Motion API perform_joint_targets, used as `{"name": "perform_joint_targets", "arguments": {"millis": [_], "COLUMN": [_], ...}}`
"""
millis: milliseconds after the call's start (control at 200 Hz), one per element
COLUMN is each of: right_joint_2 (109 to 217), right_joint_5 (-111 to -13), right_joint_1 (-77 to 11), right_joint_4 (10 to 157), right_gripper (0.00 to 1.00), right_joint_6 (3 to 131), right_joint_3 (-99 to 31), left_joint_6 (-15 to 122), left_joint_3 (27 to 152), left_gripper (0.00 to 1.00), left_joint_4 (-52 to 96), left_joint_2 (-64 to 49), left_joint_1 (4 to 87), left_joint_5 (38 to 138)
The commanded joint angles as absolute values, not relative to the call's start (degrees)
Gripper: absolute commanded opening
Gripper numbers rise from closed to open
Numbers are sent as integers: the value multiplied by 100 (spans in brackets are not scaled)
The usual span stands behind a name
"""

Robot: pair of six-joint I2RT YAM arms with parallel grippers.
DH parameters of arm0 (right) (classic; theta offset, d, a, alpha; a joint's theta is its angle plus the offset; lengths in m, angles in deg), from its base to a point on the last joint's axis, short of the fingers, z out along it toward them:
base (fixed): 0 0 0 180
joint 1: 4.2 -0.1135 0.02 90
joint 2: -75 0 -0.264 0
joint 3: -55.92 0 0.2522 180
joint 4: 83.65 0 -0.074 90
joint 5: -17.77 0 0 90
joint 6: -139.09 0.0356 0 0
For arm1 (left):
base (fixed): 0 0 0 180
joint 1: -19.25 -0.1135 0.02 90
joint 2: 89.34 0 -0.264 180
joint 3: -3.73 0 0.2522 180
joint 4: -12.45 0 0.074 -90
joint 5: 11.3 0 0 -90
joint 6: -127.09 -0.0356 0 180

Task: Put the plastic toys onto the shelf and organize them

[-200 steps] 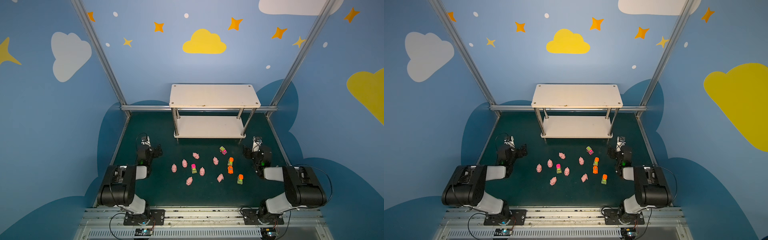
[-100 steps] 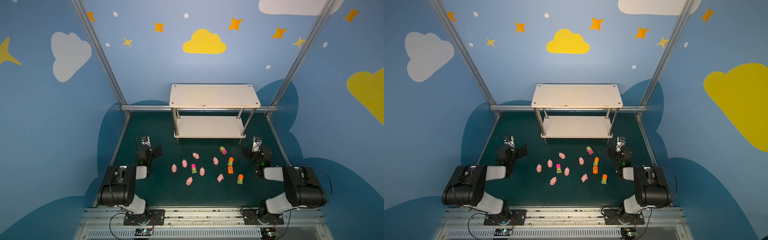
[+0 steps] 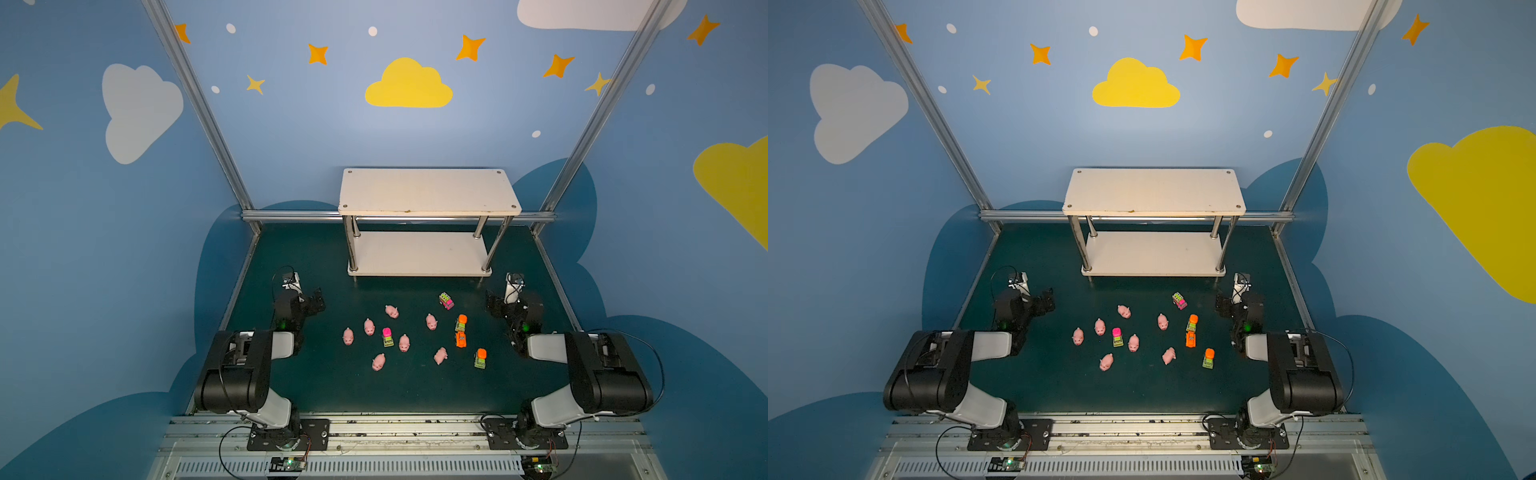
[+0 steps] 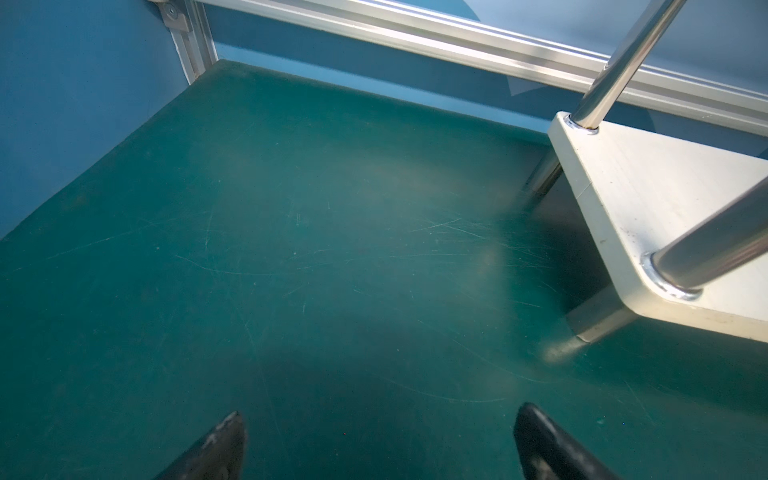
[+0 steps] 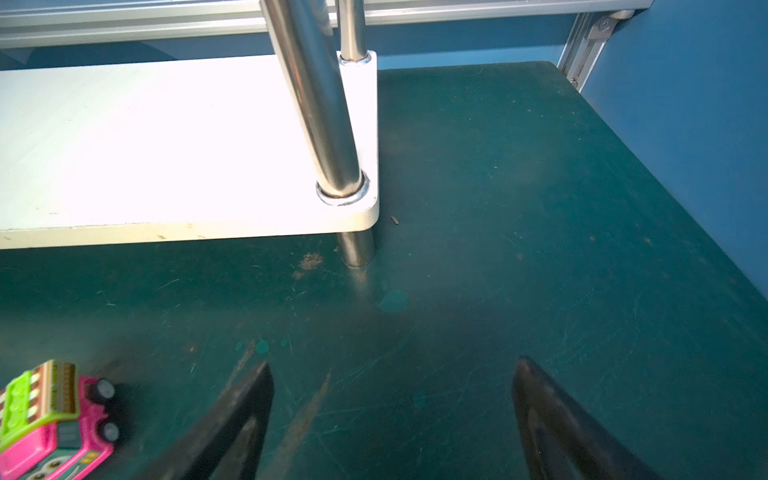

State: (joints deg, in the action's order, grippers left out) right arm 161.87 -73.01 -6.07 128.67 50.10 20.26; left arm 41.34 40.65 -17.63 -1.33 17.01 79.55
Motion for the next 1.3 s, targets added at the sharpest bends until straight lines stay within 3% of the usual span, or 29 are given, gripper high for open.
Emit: {"name": "perform_joint_targets", "arguments": {"millis": [0,621,716,851,1046,1167,1297], "right_joint_2": [16215,16210,16192,15771,15178,14974,14725], "right_joint_5": [-7241,-7245,-7304,-7528,-7733,-8195,-8359], "right_joint_1": [-600,-609,-619,-743,-988,-1147,-1672], "right_joint_4": [12960,12961,12944,11543,9627,7973,6822], "right_gripper": [89,88,86,86,88,89,89], "right_joint_6": [4970,4970,4970,4926,5396,6294,6282], "right_joint_3": [1939,1946,1917,1400,570,-242,-566], "left_joint_6": [4071,4008,3953,3885,3811,4309,5105], "left_joint_3": [4148,4176,4490,4983,5181,5299,5135], "left_gripper": [100,100,100,100,100,100,100], "left_joint_4": [-1711,-1699,-969,177,641,909,960], "left_joint_2": [-180,-189,-434,-739,-1012,-1286,-1871], "left_joint_1": [1674,1668,1690,1792,2299,2360,2530], "left_joint_5": [8002,8054,8139,8145,7099,6855,7089]}}
